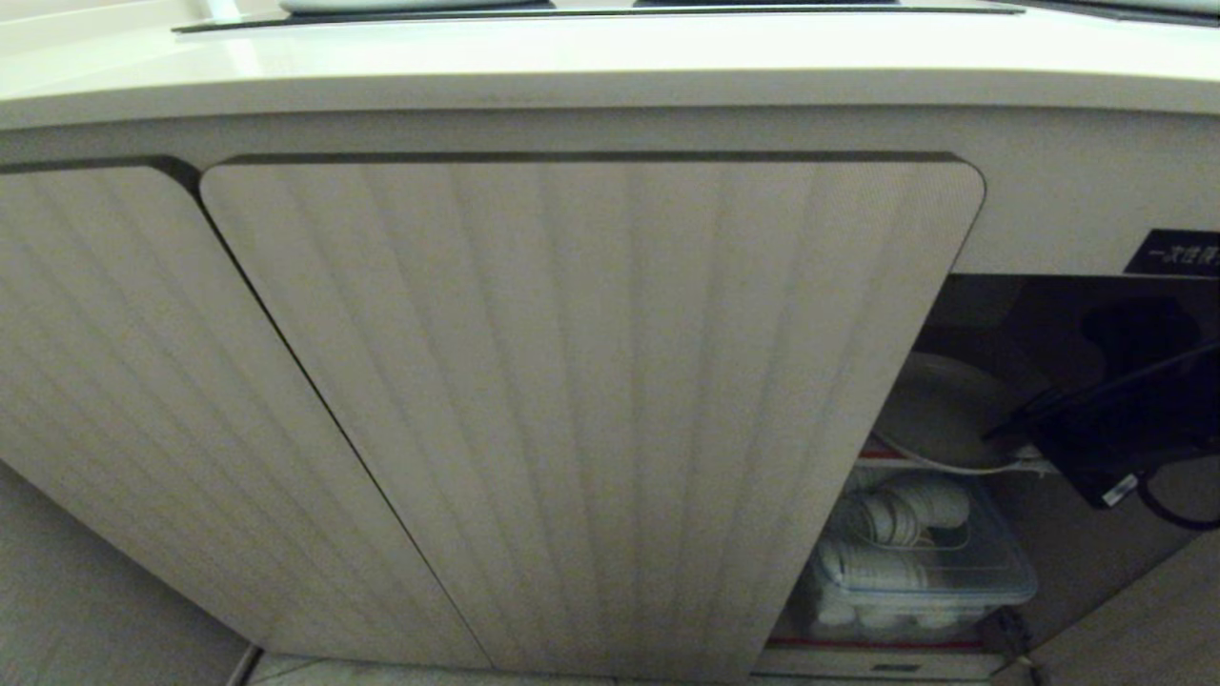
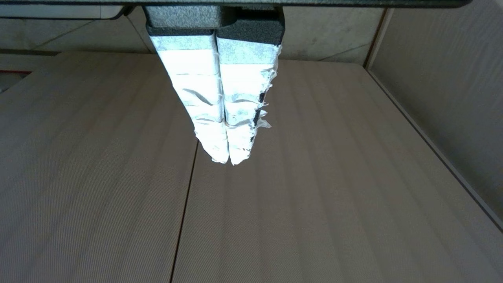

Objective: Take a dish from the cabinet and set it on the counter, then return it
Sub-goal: Put it back into the cabinet

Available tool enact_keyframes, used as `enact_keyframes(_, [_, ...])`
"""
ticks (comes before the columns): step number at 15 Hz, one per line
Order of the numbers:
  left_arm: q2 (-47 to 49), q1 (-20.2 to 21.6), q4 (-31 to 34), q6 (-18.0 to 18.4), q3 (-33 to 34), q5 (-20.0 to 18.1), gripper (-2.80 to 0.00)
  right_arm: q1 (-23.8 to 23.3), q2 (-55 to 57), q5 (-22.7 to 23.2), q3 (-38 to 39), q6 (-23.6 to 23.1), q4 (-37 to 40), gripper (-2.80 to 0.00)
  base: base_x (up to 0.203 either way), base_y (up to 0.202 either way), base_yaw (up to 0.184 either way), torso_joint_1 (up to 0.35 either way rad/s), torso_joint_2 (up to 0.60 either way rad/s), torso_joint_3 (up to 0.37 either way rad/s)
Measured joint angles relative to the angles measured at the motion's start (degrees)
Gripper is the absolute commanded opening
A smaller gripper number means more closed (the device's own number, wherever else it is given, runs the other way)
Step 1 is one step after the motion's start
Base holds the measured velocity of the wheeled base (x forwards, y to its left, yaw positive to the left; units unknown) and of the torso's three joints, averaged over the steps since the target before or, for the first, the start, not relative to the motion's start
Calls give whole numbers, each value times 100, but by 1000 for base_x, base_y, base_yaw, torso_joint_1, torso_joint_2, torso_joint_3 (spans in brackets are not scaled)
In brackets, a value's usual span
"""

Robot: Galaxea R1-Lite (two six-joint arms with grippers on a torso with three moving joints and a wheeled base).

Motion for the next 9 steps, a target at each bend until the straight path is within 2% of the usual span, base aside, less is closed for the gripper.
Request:
enact_keyframes(4, [0,0,0,0,0,0,-280,96,159,-243,-178,132,3,-280,0,0,0,0,0,0])
enact_keyframes(9, [0,0,0,-1,0,0,-280,187,307,-288,-324,225,-2,-280,0,0,0,0,0,0])
